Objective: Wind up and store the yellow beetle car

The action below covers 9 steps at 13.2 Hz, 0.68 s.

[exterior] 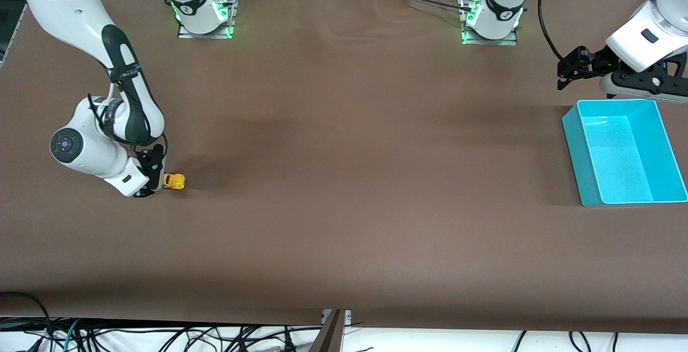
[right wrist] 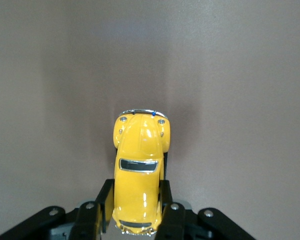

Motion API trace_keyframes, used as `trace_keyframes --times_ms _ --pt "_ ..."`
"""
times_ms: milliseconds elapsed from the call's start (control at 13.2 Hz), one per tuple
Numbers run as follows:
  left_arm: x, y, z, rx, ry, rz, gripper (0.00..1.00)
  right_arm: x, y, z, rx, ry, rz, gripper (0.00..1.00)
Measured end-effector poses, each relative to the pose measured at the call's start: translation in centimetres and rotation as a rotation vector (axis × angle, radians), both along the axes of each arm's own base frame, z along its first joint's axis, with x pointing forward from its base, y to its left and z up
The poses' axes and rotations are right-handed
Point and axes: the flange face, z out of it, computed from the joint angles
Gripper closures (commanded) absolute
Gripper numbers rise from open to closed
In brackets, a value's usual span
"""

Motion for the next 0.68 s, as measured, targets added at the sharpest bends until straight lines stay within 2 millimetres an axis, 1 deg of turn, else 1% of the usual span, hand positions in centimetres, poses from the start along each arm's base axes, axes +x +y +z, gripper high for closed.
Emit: trace_keyframes --times_ms 227,303,379,455,682 --pt "0.0 0.0 0.0 0.0 0.0 0.0 0.0 0.0 -0.1 -0.1 0.001 0.001 0.025 0.86" --pt "0.0 0.0 0.0 0.0 0.0 -0.001 0.0 0.0 -0.5 -0.1 0.002 0.001 0.035 0.86" --pt "0.0 -0.1 0.0 0.0 0.0 -0.001 0.0 -0.1 -1.7 -0.1 0.002 -0.001 0.04 0.86" --pt "0.0 -0.1 0.0 0.0 0.0 -0.001 0.0 -0.2 -3.9 -0.1 0.002 -0.006 0.047 0.85" --pt "0.0 -0.1 0.0 0.0 0.0 -0.001 0.0 -1.2 -12.1 -0.1 0.005 -0.046 0.039 0.83"
